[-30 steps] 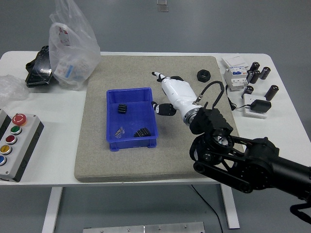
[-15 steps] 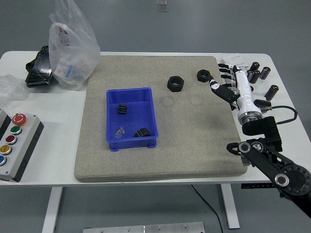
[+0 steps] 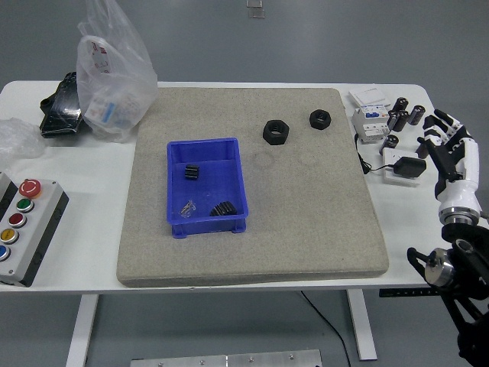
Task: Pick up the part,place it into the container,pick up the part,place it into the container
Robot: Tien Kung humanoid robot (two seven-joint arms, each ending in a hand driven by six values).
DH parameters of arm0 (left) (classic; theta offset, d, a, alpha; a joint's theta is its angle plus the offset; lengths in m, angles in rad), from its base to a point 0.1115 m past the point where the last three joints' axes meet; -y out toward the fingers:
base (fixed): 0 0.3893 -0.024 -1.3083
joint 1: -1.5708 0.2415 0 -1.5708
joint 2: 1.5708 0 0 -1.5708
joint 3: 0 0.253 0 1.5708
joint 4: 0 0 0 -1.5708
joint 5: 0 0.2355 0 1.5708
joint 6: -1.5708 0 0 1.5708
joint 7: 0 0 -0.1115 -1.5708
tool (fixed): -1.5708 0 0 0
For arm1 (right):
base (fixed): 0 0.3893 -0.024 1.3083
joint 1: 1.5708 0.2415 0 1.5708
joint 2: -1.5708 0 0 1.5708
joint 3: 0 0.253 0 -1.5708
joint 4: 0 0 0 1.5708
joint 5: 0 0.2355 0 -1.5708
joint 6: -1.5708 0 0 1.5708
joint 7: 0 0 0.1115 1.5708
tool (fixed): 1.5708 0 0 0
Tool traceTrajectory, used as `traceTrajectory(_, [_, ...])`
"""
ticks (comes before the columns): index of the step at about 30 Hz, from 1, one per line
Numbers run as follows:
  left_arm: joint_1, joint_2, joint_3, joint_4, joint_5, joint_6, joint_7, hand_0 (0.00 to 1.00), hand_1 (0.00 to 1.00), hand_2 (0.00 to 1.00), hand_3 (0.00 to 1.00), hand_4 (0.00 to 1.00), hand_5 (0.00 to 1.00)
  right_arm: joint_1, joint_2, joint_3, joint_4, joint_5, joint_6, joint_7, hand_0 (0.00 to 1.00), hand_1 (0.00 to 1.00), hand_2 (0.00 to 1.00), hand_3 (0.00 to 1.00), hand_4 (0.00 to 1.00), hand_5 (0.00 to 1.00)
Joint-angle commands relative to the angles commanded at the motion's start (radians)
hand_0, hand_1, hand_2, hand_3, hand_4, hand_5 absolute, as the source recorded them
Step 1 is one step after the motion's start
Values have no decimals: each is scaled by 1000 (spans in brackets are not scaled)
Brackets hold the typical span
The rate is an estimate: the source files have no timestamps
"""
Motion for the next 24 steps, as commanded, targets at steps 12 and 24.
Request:
traceTrajectory(12, [-5, 6, 8, 0, 10, -7, -15, 824, 759, 747, 861, 767, 515, -27, 3, 49, 4, 108, -20, 97, 638, 702, 722, 689, 704, 362])
traceTrajectory(24, [-6, 16, 5, 0, 16, -14, -14, 817, 753, 743, 854, 786, 531, -38, 2, 63, 4, 126, -18, 124, 646, 698, 710, 681, 708, 344])
